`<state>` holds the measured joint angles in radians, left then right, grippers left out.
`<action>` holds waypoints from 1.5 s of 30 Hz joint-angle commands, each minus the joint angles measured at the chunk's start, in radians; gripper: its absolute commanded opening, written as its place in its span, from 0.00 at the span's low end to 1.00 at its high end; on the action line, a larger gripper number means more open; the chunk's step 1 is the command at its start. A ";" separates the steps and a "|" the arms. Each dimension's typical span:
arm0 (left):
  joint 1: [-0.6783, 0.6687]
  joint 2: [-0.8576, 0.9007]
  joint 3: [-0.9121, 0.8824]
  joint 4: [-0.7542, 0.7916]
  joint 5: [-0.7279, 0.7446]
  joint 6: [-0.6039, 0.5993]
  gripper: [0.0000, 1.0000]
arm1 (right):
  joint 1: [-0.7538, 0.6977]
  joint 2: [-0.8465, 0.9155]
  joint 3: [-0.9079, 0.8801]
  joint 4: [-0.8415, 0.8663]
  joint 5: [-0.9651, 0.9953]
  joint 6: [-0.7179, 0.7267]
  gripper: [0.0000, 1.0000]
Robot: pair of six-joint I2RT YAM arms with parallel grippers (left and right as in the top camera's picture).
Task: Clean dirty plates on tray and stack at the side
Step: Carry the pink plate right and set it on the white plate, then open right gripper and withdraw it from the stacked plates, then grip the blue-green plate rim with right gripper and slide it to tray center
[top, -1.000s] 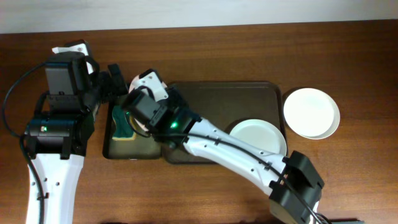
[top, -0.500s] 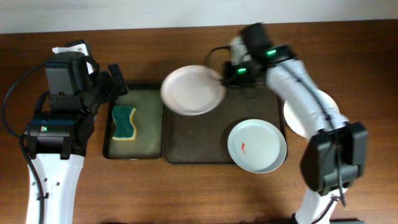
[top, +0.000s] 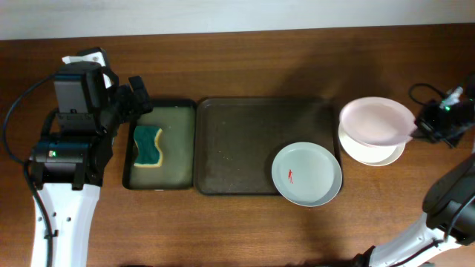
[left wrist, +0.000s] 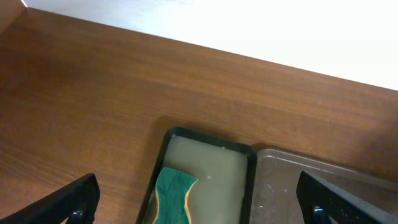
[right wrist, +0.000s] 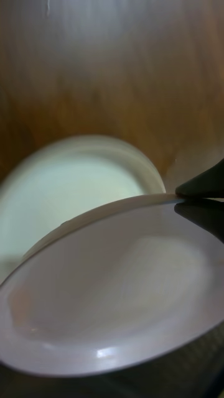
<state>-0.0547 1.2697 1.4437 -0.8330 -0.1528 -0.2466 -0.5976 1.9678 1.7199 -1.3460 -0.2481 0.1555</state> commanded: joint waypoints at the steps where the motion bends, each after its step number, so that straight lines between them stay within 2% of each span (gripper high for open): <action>1: -0.001 -0.012 -0.001 0.002 0.007 0.009 0.99 | -0.044 -0.032 -0.051 0.016 0.062 -0.017 0.04; 12: -0.001 -0.012 -0.001 0.002 0.007 0.009 1.00 | -0.003 -0.032 -0.204 0.171 0.029 -0.017 0.05; 15: -0.001 -0.012 -0.001 0.002 0.007 0.009 0.99 | -0.003 -0.032 -0.203 0.167 -0.051 -0.021 0.28; 18: -0.001 -0.012 -0.001 0.002 0.007 0.009 0.99 | -0.003 -0.032 -0.186 0.104 -0.195 -0.104 0.39; 23: -0.001 -0.012 -0.001 0.002 0.007 0.009 0.99 | -0.003 -0.032 -0.133 -0.166 -0.251 -0.173 0.38; 25: -0.001 -0.012 -0.001 0.002 0.007 0.009 0.99 | 0.006 -0.034 -0.137 -0.284 -0.270 -0.254 0.33; 29: -0.001 -0.012 -0.001 0.002 0.007 0.009 1.00 | 0.051 -0.080 -0.182 -0.349 -0.308 -0.340 0.29; 32: -0.001 -0.012 -0.001 0.002 0.007 0.009 1.00 | 0.088 -0.230 -0.316 -0.298 -0.306 -0.334 0.29; 34: -0.001 -0.012 -0.001 0.002 0.007 0.009 1.00 | 0.093 -0.347 -0.426 -0.217 -0.300 -0.282 0.29; 38: -0.001 -0.012 -0.001 0.002 0.007 0.009 0.99 | 0.094 -0.607 -0.683 0.021 -0.149 -0.035 0.37; 41: -0.001 -0.012 -0.001 0.002 0.007 0.009 0.99 | 0.114 -0.673 -0.776 0.094 -0.101 0.044 0.39; 44: -0.001 -0.012 -0.001 0.002 0.007 0.009 0.99 | 0.198 -0.663 -0.787 0.117 -0.091 0.044 0.41; 45: -0.001 -0.012 -0.001 0.002 0.007 0.009 0.99 | 0.232 -0.660 -0.787 0.138 -0.091 0.044 0.45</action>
<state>-0.0547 1.2694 1.4437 -0.8330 -0.1528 -0.2466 -0.4477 1.3037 0.9390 -1.2400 -0.3775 0.1501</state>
